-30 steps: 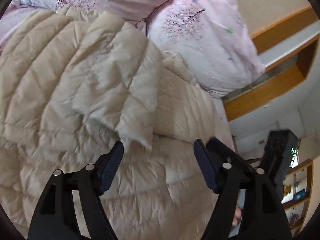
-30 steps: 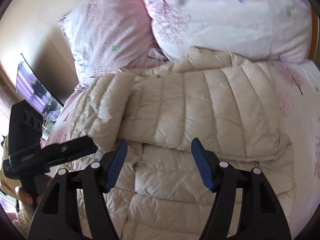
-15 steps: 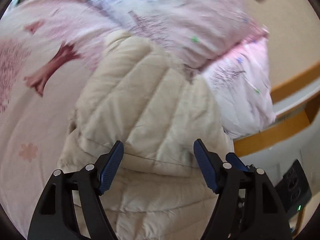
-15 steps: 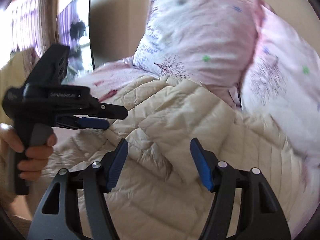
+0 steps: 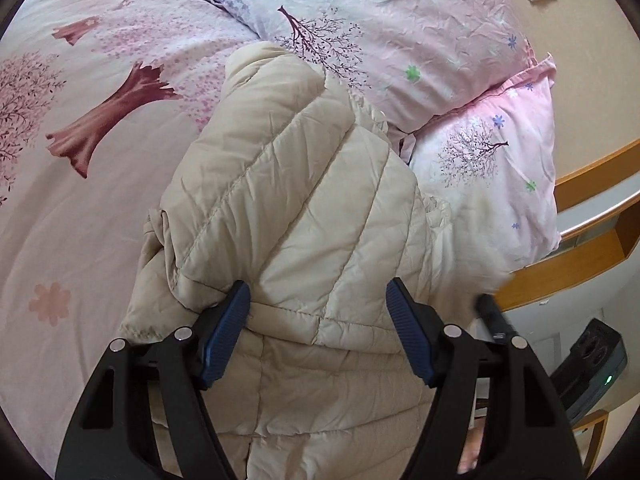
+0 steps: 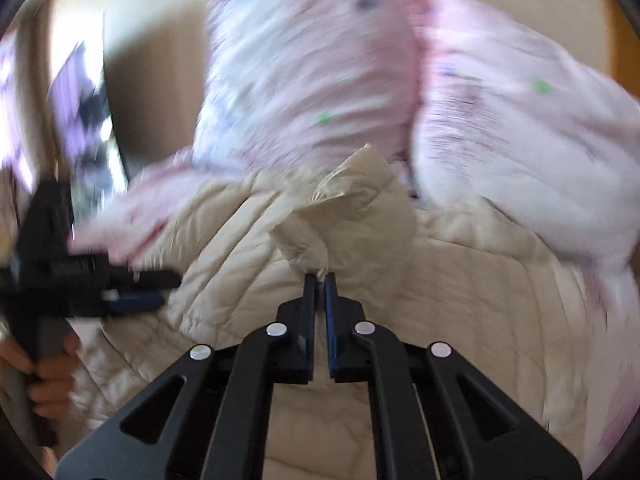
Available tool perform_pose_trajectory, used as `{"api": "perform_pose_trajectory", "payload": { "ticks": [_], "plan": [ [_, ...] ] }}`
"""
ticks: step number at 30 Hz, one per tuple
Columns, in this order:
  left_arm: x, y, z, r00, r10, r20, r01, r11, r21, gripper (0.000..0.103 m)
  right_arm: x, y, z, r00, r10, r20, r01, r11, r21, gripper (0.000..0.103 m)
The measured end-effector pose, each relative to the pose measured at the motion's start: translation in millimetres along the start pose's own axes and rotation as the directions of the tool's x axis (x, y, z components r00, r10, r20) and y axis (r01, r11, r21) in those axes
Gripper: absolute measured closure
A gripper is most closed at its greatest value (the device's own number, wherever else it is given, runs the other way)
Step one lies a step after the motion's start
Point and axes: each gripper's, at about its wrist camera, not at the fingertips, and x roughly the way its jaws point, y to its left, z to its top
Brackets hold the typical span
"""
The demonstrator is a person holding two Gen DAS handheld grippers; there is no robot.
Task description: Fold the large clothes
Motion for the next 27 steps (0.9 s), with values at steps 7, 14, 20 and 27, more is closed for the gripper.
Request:
{"api": "perform_pose_trajectory", "payload": {
  "ticks": [7,14,20,27],
  "plan": [
    [-7,-14,-7,1.0,0.002,0.01,-0.003,0.997,0.078,0.031,-2,-113,-39,0.968,0.234,-0.09,-0.162,0.859,0.485,0.069],
    [-31,-36,-24,0.997,0.042,0.065,-0.056,0.968,0.246,0.03,12,-160,-60,0.904,0.426,-0.027,-0.284,0.649,0.706,0.044],
    [-46,-45,-37,0.987,0.116,0.112,-0.15,0.92,0.363,0.03,22,-166,-56,0.935,0.349,-0.061,-0.214,0.694,0.688,0.096],
    [-61,-26,-39,0.978,0.161,0.132,-0.199,0.908,0.368,0.03,4,-157,-50,0.977,0.201,-0.073,-0.117,0.79,0.601,0.097]
  ]
}}
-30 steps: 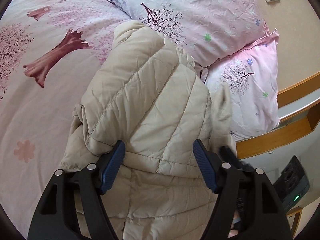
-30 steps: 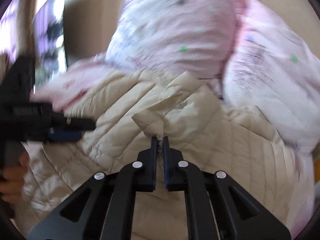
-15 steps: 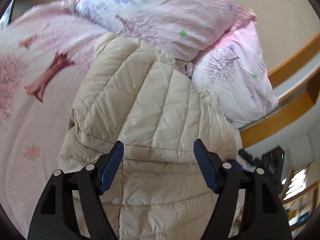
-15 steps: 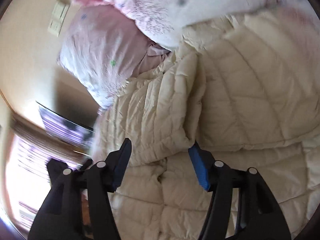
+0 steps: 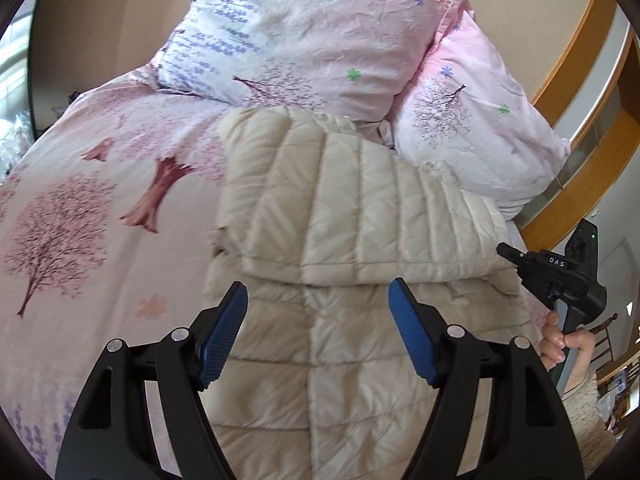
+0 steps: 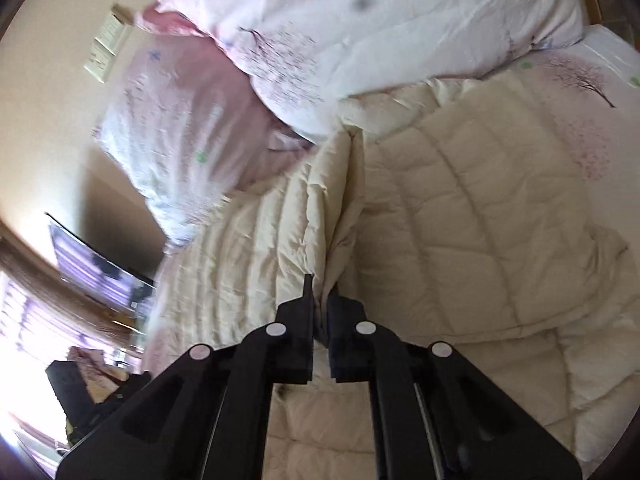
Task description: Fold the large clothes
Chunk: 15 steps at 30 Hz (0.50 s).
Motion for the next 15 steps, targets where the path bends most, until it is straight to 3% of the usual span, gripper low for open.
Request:
{"api": "perform_pose_trajectory", "payload": {
  "ticks": [5,7,9,11,15],
  "plan": [
    [-5,20,-12,0.999,0.018,-0.029,-0.019,0.999,-0.028,0.03,27,-13,-7,0.987,-0.12,-0.105,0.121,0.993,-0.003,0.092],
    [-11,29,-20,0.999,0.029,-0.04,-0.03,0.999,-0.035,0.03,21,-11,-8,0.988,-0.114,-0.105,0.113,0.993,-0.014,0.082],
    [-18,36,-27,0.998,0.032,-0.047,-0.034,0.999,-0.032,0.03,7,-7,-8,0.991,-0.09,-0.098,0.088,0.996,-0.028,0.054],
    [-26,44,-36,0.998,0.021,-0.056,-0.022,0.999,-0.03,0.03,-12,-5,-12,0.995,-0.049,-0.088,0.045,0.998,-0.054,0.042],
    [-40,54,-58,0.995,-0.015,-0.094,0.013,1.0,-0.023,0.03,-58,-14,-28,0.993,-0.004,-0.119,-0.01,0.993,-0.114,0.03]
  ]
}}
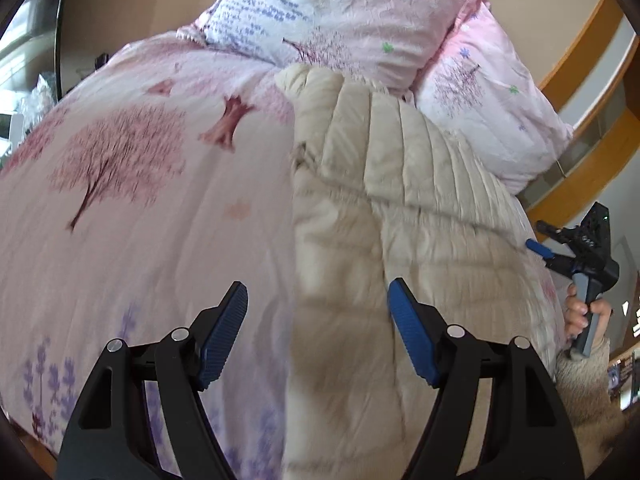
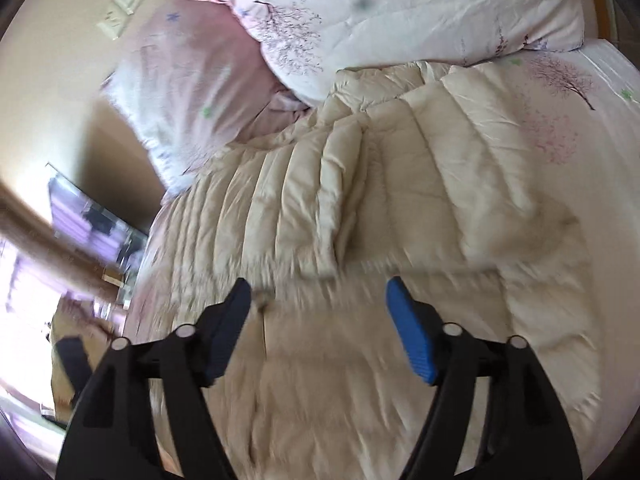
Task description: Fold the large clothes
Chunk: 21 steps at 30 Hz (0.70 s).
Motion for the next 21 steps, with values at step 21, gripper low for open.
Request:
{"api": "perform_pose_trajectory", "payload": {
  "ticks": [21],
  "plan": [
    [-41,-3,-92,0.974,-0.216,-0.073,0.212,0.976,-0.049,0.035,-126,-159,-134,0.997,0.018,-0.078,0.005,0.96,0.281,0.038]
  ]
}}
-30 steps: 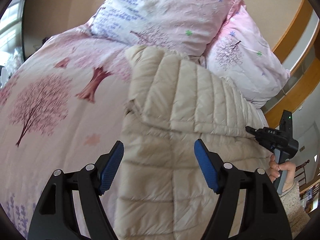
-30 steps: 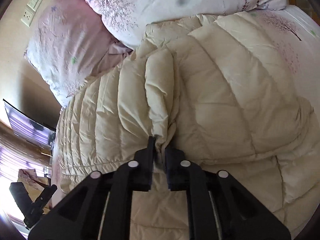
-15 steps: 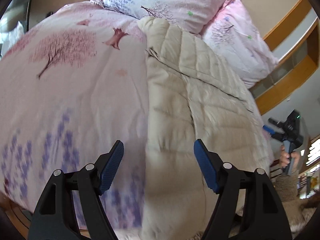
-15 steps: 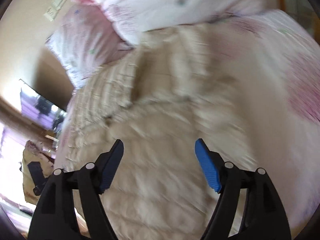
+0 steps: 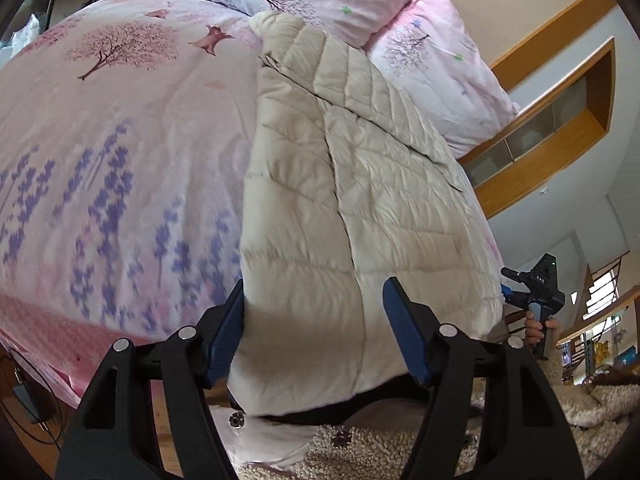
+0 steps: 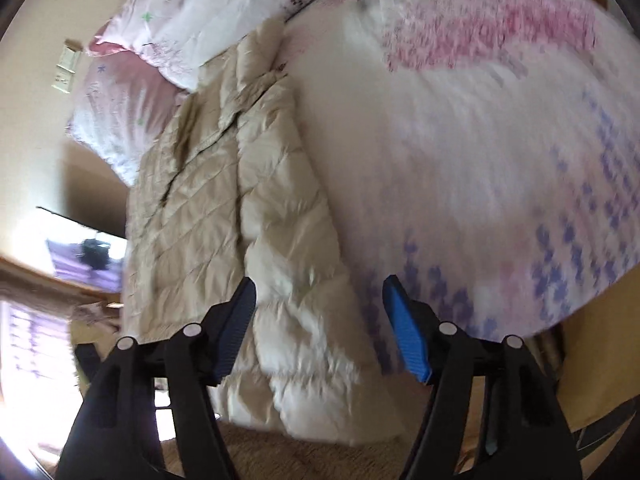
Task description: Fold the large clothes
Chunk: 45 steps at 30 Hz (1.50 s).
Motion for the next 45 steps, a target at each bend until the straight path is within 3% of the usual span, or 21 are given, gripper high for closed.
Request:
{"api": "perform_pose_trajectory", "payload": {
  "ticks": [2,5,10,13,14,15,17,18,20,23,28,31,34,38,45],
  "plan": [
    [-1,-2,-6,1.0,-0.014,0.0,0.014,1.0,0.0,0.035,2,-3,-8,0.996,0.068,-0.053,-0.068,0.998,-0.002,0.039],
    [-4,-4,-16,0.999,-0.034,0.001,0.034,0.999,0.002,0.035,0,-2,-21,0.99,0.102,-0.098,-0.107,0.993,-0.041,0.039],
    [6,1,-30,0.998,-0.019,-0.053,0.018,0.999,-0.026,0.035,0,-7,-38,0.985,0.073,-0.155,-0.082,0.995,-0.055,0.037],
    [12,5,-28,0.997,-0.047,-0.053,0.044,0.998,-0.05,0.035,9,-13,-42,0.978,0.107,-0.18,-0.114,0.993,-0.029,0.037],
    [14,5,-27,0.997,-0.05,-0.055,0.047,0.998,-0.048,0.035,13,-13,-42,0.975,0.118,-0.188,-0.126,0.992,-0.029,0.039],
    [16,5,-27,0.997,-0.048,-0.058,0.045,0.998,-0.045,0.036,16,-13,-44,0.972,0.126,-0.197,-0.135,0.99,-0.032,0.05],
    [18,6,-28,0.997,-0.049,-0.063,0.046,0.998,-0.049,0.045,20,-10,-48,0.968,0.137,-0.211,-0.149,0.988,-0.043,0.07],
    [18,8,-29,0.997,-0.053,-0.064,0.05,0.997,-0.059,0.048,19,-8,-51,0.968,0.139,-0.209,-0.153,0.987,-0.056,0.076],
    [18,14,-32,0.996,-0.063,-0.059,0.058,0.995,-0.083,0.067,16,-1,-54,0.969,0.141,-0.201,-0.161,0.983,-0.085,0.082],
    [15,18,-35,0.994,-0.097,-0.046,0.092,0.99,-0.106,0.085,12,16,-59,0.974,0.13,-0.187,-0.156,0.978,-0.136,0.086],
    [1,7,-34,0.996,-0.092,-0.014,0.091,0.995,-0.047,0.094,1,41,-57,0.98,0.121,-0.159,-0.153,0.965,-0.213,0.087],
    [-10,1,-26,0.996,-0.087,0.032,0.088,0.996,-0.024,0.096,-9,63,-54,0.986,0.129,-0.109,-0.154,0.949,-0.275,0.089],
    [-23,-6,-14,0.992,-0.083,0.094,0.083,0.997,0.006,0.096,-25,91,-51,0.988,0.156,-0.003,-0.147,0.923,-0.357,0.09],
    [-36,-12,10,0.983,-0.068,0.17,0.066,0.998,0.016,0.096,-45,120,-43,0.968,0.178,0.175,-0.089,0.901,-0.424,0.091],
    [-35,-21,57,0.958,0.0,0.285,0.002,1.0,-0.005,0.096,-62,147,-24,0.871,0.142,0.471,0.096,0.89,-0.445,0.091]
  ]
}}
